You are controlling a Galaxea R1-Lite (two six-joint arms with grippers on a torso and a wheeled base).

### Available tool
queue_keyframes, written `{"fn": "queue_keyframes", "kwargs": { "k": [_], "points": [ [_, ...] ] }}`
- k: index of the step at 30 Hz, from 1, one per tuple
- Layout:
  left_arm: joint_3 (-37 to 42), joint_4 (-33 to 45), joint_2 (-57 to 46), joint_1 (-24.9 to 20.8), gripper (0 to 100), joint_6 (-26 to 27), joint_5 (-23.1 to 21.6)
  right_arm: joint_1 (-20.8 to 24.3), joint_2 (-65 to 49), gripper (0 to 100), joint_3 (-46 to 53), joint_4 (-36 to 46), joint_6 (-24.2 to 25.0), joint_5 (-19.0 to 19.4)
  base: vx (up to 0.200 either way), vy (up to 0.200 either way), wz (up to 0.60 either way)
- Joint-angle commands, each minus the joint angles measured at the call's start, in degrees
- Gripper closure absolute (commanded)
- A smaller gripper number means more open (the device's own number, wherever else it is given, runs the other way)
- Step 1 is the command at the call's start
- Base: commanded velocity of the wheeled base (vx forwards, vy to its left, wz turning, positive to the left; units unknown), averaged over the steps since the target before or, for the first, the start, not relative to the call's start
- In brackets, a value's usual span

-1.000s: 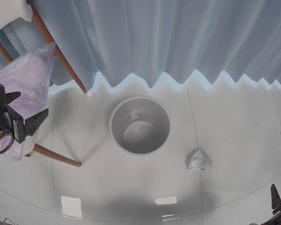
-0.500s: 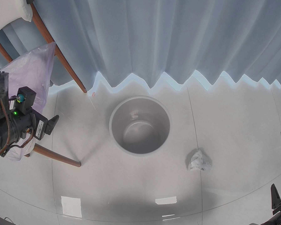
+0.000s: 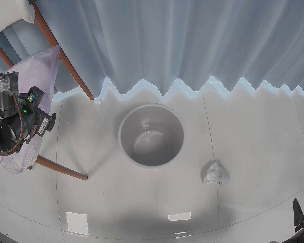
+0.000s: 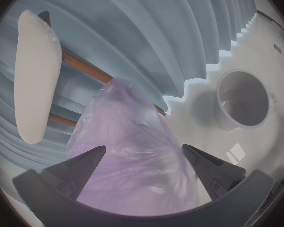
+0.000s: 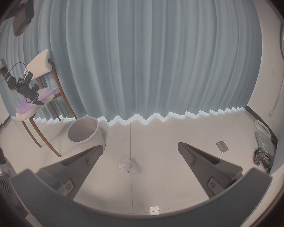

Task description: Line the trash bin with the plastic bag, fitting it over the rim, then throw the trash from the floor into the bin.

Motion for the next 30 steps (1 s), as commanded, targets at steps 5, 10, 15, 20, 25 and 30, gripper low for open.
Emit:
{"fn": "queue_keyframes", "kwargs": {
  "k": [5, 10, 15, 20, 25, 30],
  "points": [
    [1.11, -1.83, 1.55, 1.83, 0, 1.17, 0.05, 0.05, -1.01, 0, 1.01, -0.01, -0.02, 0.01, 0.000, 0.000, 0.00],
    [1.11, -1.83, 1.64, 1.30, 100, 1.35, -0.22, -0.04, -1.01, 0, 1.01, -0.01, 0.06, 0.01, 0.000, 0.000, 0.00],
    [1.73, -1.83, 1.28, 1.48, 100, 1.17, -0.13, -0.04, -1.01, 0, 1.01, -0.01, 0.06, 0.01, 0.000, 0.000, 0.00],
    [1.82, -1.83, 1.02, 2.18, 100, 0.73, -0.48, -0.04, -1.01, 0, 1.01, -0.01, -0.02, 0.01, 0.000, 0.000, 0.00],
    [2.96, -1.57, -1.88, 2.27, 100, 0.21, -4.44, 0.05, -1.01, 0, 1.01, -0.01, 0.06, 0.01, 0.000, 0.000, 0.00],
    [4.81, -1.21, -5.57, 3.50, 100, -2.61, -8.48, -0.04, -1.01, 0, 1.01, -0.01, -0.02, 0.01, 0.000, 0.000, 0.00]
  ]
}}
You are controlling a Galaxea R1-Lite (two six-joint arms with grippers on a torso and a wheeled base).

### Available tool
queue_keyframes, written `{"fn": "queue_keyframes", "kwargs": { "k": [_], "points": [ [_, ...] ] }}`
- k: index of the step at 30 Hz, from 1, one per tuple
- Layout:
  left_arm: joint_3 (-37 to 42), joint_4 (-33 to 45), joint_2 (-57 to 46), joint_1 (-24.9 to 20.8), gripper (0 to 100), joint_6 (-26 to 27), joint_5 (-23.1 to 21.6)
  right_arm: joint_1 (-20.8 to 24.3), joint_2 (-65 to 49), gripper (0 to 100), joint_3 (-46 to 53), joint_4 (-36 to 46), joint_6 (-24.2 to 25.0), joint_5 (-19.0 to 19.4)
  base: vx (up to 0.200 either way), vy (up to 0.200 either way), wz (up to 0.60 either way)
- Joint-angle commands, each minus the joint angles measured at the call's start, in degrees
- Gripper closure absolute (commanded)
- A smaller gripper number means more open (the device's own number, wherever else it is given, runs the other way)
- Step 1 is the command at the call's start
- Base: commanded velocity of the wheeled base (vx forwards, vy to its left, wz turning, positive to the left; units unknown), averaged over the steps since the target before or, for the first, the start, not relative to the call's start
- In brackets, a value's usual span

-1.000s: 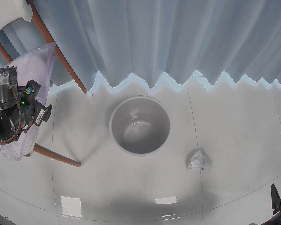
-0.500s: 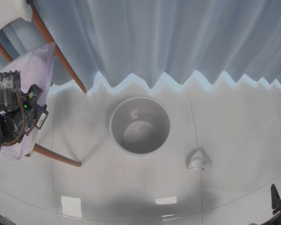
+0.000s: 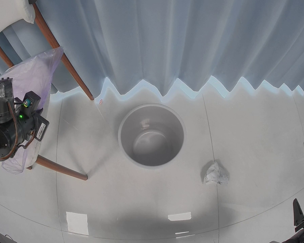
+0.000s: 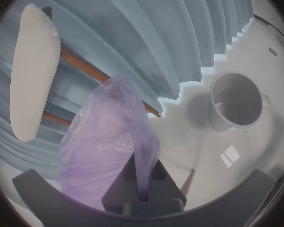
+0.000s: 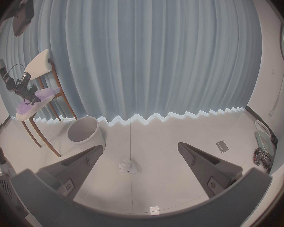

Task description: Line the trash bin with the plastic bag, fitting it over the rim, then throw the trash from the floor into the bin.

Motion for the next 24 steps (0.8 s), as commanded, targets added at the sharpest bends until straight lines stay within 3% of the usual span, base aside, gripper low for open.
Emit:
{"fn": "queue_keyframes", "kwargs": {
  "k": [1, 3, 7, 14, 15, 16, 18, 23, 24],
  "points": [
    [1.79, 0.16, -4.22, 1.00, 100, -2.58, -2.20, 0.07, -1.01, 0, 1.01, -0.01, 0.06, 0.01, 0.000, 0.000, 0.00],
    [2.32, 0.16, -4.74, 1.53, 100, -4.78, -3.79, -0.01, -1.01, 0, 1.01, -0.01, 0.06, 0.01, 0.000, 0.000, 0.00],
    [4.43, -0.10, -6.50, 4.87, 100, -11.81, -13.63, -0.01, -1.01, 0, 1.01, -0.01, -0.02, 0.01, 0.000, 0.000, 0.00],
    [7.33, -0.36, -9.93, 6.01, 100, -22.80, -22.33, 0.07, -1.01, 0, 1.01, -0.01, 0.06, 0.01, 0.000, 0.000, 0.00],
    [7.42, -0.36, -10.10, 6.01, 100, -23.15, -22.95, 0.07, -1.01, 0, 1.01, -0.01, -0.02, 0.01, 0.000, 0.000, 0.00],
    [8.65, -0.36, -11.42, 6.10, 100, -24.99, -26.81, 0.07, -1.01, 0, 1.01, -0.01, 0.06, 0.01, 0.000, 0.000, 0.00],
    [10.58, -0.45, -12.74, 6.19, 100, -26.22, -30.42, 0.07, -1.01, 0, 1.01, -0.01, -0.02, 0.01, 0.000, 0.000, 0.00],
    [14.45, -0.54, -15.55, 5.93, 100, -28.42, -35.25, -0.01, -1.01, 0, 1.01, -0.01, 0.06, 0.01, 0.000, 0.000, 0.00],
    [15.94, -0.98, -16.70, 5.31, 100, -29.91, -38.94, -0.01, -1.01, 0, 1.01, -0.01, -0.02, 0.01, 0.000, 0.000, 0.00]
  ]
}}
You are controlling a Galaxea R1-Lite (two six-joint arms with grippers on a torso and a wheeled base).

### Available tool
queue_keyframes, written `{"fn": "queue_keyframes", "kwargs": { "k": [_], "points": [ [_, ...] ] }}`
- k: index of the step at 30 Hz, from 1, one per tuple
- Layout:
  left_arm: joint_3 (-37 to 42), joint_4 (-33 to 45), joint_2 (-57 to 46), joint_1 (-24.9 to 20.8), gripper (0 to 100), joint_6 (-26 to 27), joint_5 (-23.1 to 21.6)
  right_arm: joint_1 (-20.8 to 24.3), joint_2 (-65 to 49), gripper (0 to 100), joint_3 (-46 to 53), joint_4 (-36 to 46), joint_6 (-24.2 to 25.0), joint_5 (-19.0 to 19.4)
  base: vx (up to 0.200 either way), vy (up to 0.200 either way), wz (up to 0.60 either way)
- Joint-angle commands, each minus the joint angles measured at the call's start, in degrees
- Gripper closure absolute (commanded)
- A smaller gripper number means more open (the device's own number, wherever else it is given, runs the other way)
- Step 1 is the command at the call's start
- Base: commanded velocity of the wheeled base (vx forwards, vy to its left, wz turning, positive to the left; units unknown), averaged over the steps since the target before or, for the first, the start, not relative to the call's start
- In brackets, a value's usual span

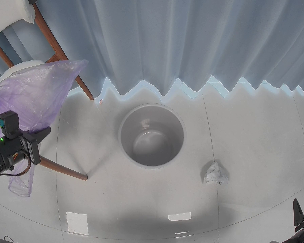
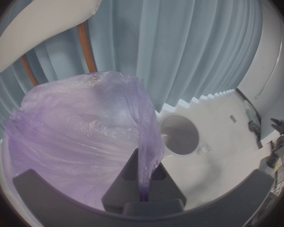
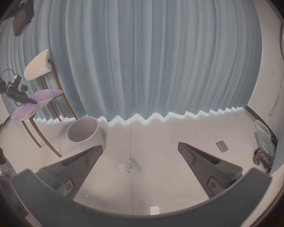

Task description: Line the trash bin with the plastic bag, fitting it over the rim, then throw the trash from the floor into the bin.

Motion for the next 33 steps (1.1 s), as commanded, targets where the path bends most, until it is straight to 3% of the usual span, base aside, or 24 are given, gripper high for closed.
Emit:
{"fn": "queue_keyframes", "kwargs": {
  "k": [1, 2, 7, 11, 18, 24, 30, 33],
  "points": [
    [4.03, -0.63, -4.74, -0.67, 100, -2.44, -4.78, 0.02, -1.01, 0, 1.01, -0.01, -0.02, 0.01, 0.000, 0.000, 0.00],
    [5.53, -1.68, -5.62, -0.67, 100, -4.11, -7.68, 0.02, -1.01, 0, 1.01, -0.01, -0.02, 0.01, 0.000, 0.000, 0.00],
    [7.29, -7.31, -5.79, -1.11, 100, -12.99, -10.93, -0.06, -1.01, 0, 1.01, -0.01, -0.02, 0.01, 0.000, 0.000, 0.00],
    [9.92, -14.60, -5.88, -3.84, 100, -22.57, -17.09, 0.02, -1.01, 0, 1.01, -0.01, -0.02, 0.01, 0.000, 0.000, 0.00],
    [11.68, -27.17, -3.60, -8.76, 100, -35.23, -17.88, 0.02, -1.01, 0, 1.01, -0.01, 0.06, 0.01, 0.000, 0.000, 0.00],
    [11.33, -37.63, 0.54, -14.65, 100, -36.37, -17.88, 0.02, -1.01, 0, 1.01, -0.01, -0.02, 0.01, 0.000, 0.000, 0.00],
    [3.95, -37.45, 7.57, -16.76, 100, -35.75, -21.75, -0.06, -1.01, 0, 1.01, -0.01, 0.06, 0.01, 0.000, 0.000, 0.00],
    [0.25, -37.19, 11.43, -20.80, 100, -35.75, -22.10, -0.06, -1.01, 0, 1.01, -0.01, -0.02, 0.01, 0.000, 0.000, 0.00]
  ]
}}
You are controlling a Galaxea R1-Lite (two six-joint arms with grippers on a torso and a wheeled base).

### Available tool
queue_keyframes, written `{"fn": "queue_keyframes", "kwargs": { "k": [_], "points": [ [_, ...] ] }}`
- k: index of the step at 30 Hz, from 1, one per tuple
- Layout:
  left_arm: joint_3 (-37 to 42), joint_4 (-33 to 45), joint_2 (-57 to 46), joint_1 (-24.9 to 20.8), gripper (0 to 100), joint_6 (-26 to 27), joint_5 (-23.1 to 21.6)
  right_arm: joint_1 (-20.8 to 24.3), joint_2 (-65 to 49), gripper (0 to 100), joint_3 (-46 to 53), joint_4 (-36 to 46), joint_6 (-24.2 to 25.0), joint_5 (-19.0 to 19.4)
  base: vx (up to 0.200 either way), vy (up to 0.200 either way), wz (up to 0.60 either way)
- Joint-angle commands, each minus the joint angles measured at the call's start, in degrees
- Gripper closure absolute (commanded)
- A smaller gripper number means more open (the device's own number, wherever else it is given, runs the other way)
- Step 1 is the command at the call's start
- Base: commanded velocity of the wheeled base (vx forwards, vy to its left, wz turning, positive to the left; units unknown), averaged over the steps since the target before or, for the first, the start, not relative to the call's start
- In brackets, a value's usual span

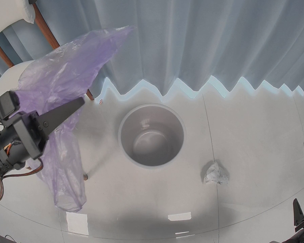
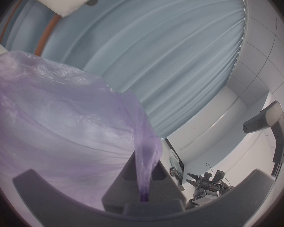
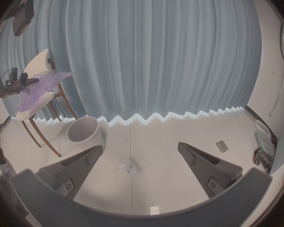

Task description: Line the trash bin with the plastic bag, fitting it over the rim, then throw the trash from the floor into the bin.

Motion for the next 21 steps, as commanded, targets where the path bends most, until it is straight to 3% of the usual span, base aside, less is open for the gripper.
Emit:
{"fn": "queue_keyframes", "kwargs": {
  "k": [1, 4, 19, 21],
  "points": [
    [-5.68, 0.44, 8.11, -6.16, 100, -0.01, -1.19, 0.05, -1.01, 0, 1.01, -0.01, -0.02, 0.02, 0.000, 0.000, 0.00],
    [-6.20, 2.81, 8.02, -13.98, 100, 0.08, -0.84, 0.05, -1.01, 0, 1.01, -0.01, 0.06, 0.02, 0.000, 0.000, 0.00],
    [-10.86, -5.37, 10.39, -15.74, 100, 2.98, -0.57, 0.05, -1.01, 0, 1.01, -0.01, 0.06, 0.02, 0.000, 0.000, 0.00],
    [-10.95, -9.41, 10.57, -20.31, 100, 2.71, -0.31, 0.05, -1.01, 0, 1.01, -0.01, -0.02, 0.02, 0.000, 0.000, 0.00]
  ]
}}
